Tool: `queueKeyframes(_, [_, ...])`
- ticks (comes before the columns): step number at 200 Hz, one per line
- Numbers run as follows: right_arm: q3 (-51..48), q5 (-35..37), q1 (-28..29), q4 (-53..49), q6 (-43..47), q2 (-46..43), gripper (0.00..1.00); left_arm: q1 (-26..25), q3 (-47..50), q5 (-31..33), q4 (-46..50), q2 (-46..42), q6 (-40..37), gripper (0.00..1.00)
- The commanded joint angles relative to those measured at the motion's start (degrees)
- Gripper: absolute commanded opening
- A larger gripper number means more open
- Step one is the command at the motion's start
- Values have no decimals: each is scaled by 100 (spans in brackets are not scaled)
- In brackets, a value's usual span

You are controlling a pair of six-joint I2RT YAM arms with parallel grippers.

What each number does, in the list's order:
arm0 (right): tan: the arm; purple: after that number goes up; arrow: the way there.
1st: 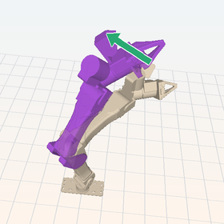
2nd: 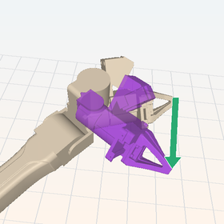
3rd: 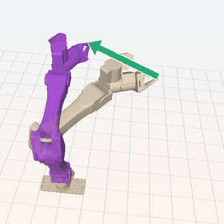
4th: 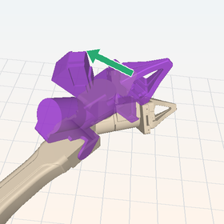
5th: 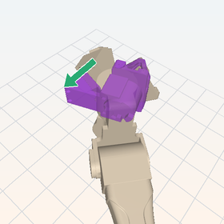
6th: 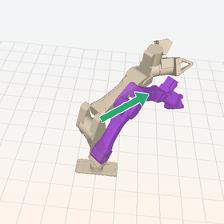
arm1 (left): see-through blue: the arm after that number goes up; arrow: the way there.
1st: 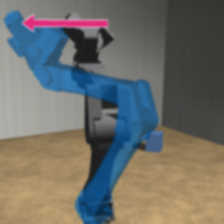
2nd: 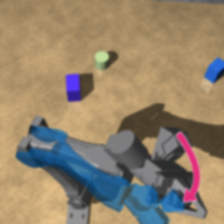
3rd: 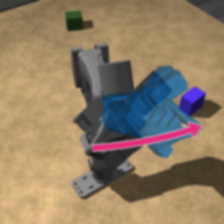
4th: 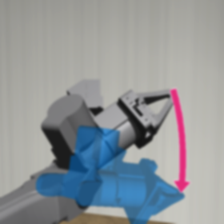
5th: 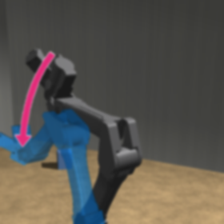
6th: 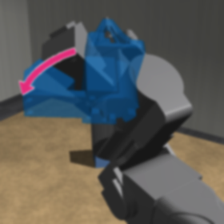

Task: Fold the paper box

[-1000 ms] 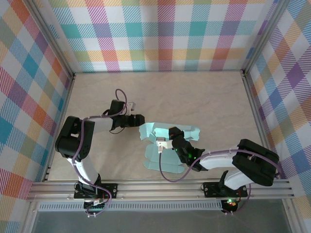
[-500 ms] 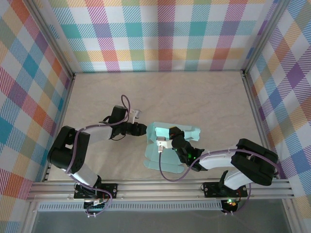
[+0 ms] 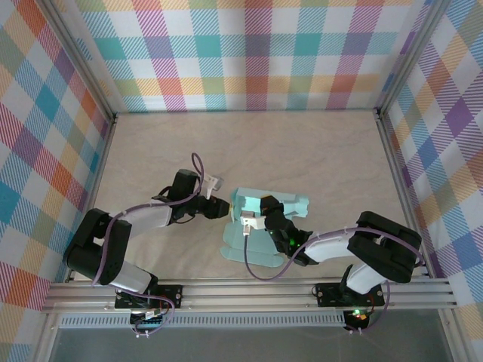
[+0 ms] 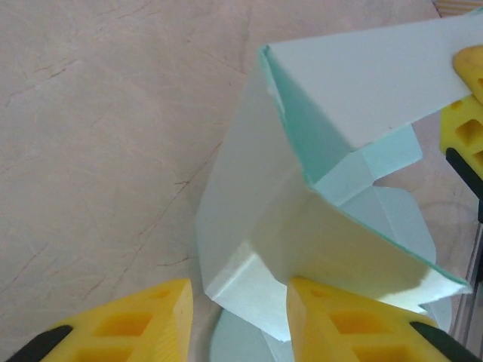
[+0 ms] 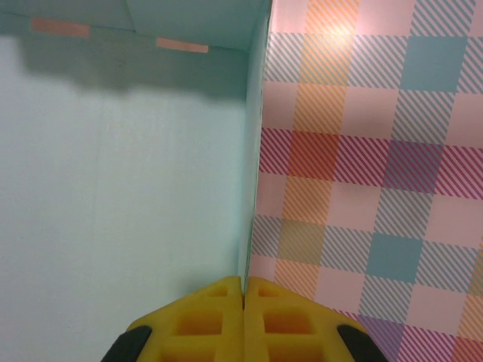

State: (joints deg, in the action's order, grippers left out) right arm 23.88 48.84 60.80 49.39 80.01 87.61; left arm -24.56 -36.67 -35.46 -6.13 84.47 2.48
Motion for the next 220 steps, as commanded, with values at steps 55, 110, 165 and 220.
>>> queueKeyframes(55, [112, 60, 85, 591, 178, 458, 0, -251, 55, 108, -208, -40, -243, 35])
queueKeyframes(110, [211, 56, 98, 136, -149, 394, 0, -436, -51, 48, -281, 64, -380, 29])
queueKeyframes(165, [229, 36, 67, -440, -652, 97, 0, -568, -5, 532, -178, -68, -544, 33])
queueKeyframes(220, [181, 12, -95, -1283, -1252, -385, 0, -414, 461, 1321, -61, -1197, -489, 53])
